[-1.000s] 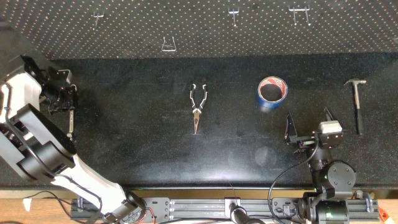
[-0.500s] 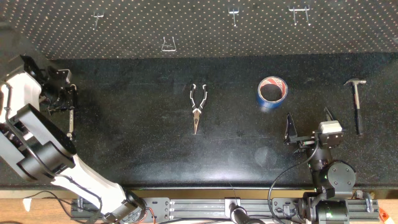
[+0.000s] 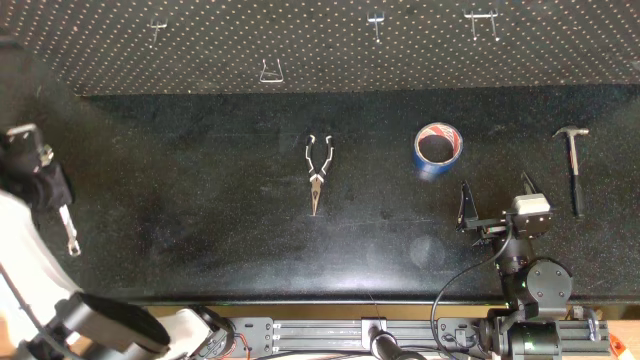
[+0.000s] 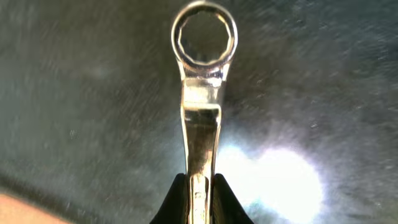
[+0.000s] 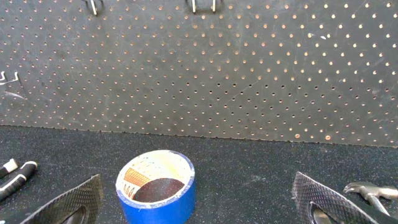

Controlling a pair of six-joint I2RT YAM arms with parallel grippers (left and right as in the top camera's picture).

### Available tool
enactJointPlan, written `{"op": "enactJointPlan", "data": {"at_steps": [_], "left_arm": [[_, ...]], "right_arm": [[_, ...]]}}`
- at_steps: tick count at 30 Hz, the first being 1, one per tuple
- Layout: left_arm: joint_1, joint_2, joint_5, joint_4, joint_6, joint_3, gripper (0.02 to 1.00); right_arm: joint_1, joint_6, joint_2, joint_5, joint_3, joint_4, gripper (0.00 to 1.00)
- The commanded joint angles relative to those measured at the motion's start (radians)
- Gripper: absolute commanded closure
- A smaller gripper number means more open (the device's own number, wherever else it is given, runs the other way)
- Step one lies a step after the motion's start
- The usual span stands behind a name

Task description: Place Tools Onto Pegboard

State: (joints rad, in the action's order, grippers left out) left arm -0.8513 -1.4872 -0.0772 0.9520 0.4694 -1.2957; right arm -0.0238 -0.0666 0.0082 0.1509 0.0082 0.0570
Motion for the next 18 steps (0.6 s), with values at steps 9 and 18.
{"op": "enactJointPlan", "data": {"at_steps": [9,18], "left_arm": [[0.145,0.157,-0.079,-0.869,-0.018,0.458,0.991],[0.570,0.233,0.127,-1.182,-0.199,0.579,0.991]], "right_arm": [[0.007,-0.008,-0.007,-0.009,-0.004,0.003,0.007],[0.007,-0.008,-0.007,-0.009,-0.004,0.003,0.007]]}}
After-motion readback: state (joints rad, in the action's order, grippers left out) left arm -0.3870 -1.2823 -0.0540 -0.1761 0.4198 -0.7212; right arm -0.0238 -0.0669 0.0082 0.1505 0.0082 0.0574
